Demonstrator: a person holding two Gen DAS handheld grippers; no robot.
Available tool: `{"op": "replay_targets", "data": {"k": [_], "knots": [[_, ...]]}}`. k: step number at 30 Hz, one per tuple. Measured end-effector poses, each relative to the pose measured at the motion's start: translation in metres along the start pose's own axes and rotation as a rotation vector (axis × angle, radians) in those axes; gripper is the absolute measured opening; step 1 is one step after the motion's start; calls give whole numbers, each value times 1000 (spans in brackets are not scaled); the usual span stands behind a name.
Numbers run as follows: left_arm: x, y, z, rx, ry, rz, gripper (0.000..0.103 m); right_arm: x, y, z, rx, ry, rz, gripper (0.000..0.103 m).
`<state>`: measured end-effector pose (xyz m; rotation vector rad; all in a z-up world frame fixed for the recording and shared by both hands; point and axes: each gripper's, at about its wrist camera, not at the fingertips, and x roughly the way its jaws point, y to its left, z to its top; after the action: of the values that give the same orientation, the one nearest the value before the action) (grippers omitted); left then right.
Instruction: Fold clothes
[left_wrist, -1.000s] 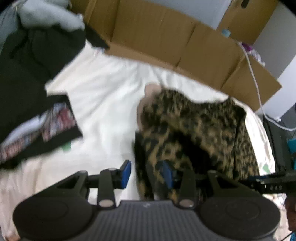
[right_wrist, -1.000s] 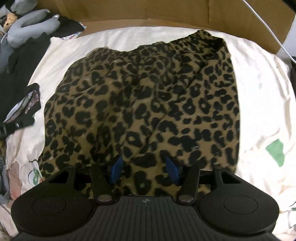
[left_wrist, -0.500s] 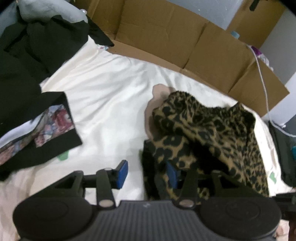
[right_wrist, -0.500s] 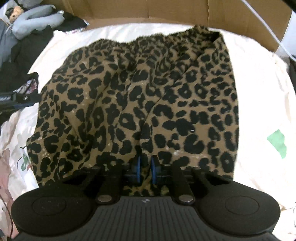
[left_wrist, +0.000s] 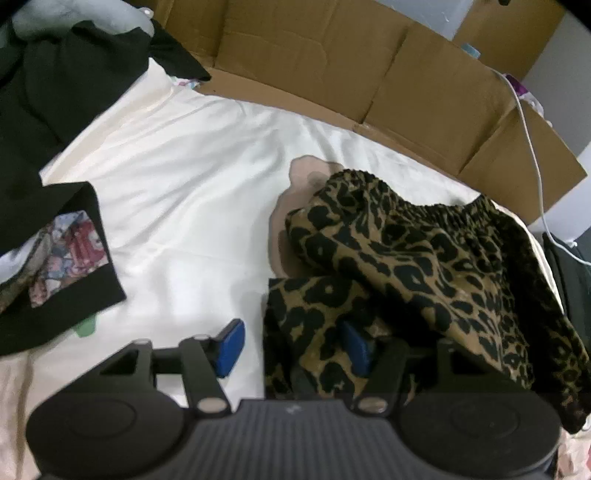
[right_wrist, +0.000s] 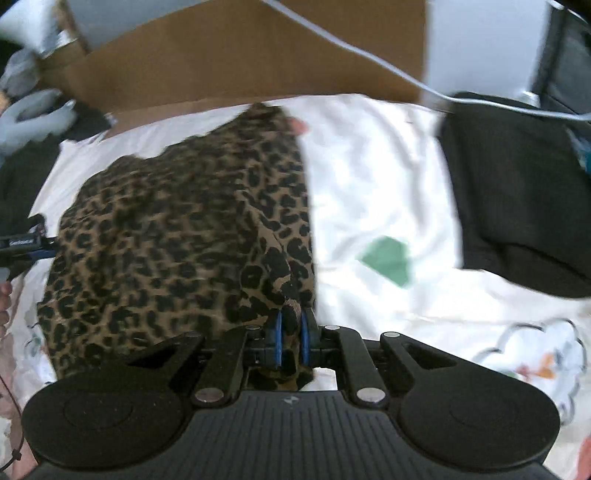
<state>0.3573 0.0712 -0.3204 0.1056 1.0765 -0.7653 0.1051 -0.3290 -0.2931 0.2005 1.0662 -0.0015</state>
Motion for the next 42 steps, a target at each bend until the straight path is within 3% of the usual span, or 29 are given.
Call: {"op": "replay_targets", "data": {"k": [7, 10, 11, 12, 13, 14, 16, 23, 34, 36, 37, 38, 40, 42], "knots": [[11, -4, 0, -15, 10, -12, 64, 1, -56, -5, 114, -9, -66, 8], [16, -4, -1, -50, 19, -30, 55, 3, -79, -6, 166, -14, -94, 8], [16, -5, -2, -50, 20, -33, 45, 5, -84, -5, 178, -13, -106, 6], [17, -5, -2, -49, 22, -35, 24, 9, -87, -6, 185, -11, -120, 2], [16, -6, -2, -50, 24, -28, 11, 13, -91, -8, 188, -8, -136, 1], [12, -4, -3, -76, 24, -18, 3, 16, -95, -10, 188, -5, -143, 1], [1, 3, -4, -134, 4, -30, 2, 23, -101, -15, 201, 6, -143, 1], [-57, 6, -19, -117, -43, 3, 2, 25, -102, -15, 201, -14, -163, 1], [-110, 18, -51, -124, -15, 8, 2, 24, -102, -15, 227, -30, -177, 5], [-119, 20, -55, -112, -10, 12, 2, 24, -102, -15, 229, -35, -178, 8], [-124, 21, -57, -106, -14, 25, 2, 23, -102, -15, 230, -38, -178, 15], [-129, 23, -60, -99, -19, 40, 2, 23, -102, -15, 231, -40, -179, 31], [-140, 26, -64, -86, -29, 70, 2, 23, -102, -15, 233, -46, -179, 42], [-150, 34, -71, -114, -26, 72, 2, 24, -102, -17, 234, -49, -170, 43]]}}
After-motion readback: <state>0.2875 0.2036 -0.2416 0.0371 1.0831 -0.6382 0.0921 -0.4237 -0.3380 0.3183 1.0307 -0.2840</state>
